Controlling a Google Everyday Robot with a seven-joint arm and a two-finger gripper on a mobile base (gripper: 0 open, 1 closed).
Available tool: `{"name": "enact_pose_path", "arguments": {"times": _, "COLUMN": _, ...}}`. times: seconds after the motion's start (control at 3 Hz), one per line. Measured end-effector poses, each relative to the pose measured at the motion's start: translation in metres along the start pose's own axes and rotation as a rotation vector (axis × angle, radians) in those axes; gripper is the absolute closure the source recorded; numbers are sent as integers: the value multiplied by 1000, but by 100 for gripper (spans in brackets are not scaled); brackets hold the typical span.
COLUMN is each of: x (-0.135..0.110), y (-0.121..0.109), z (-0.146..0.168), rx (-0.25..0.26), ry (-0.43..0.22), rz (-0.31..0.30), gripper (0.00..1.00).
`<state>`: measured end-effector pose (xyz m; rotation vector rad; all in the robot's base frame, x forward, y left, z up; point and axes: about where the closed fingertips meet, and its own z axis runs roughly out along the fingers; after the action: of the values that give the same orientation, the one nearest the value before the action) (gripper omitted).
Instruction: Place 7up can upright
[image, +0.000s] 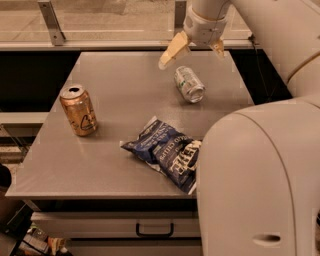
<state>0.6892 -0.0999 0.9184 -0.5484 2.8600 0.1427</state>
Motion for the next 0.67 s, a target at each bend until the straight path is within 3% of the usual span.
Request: {"name": "enact_pose_path", "arguments": {"times": 0.67, "x": -4, "y": 12, "z": 17, "rx": 76, "ry": -6, "rz": 30, "gripper": 0}}
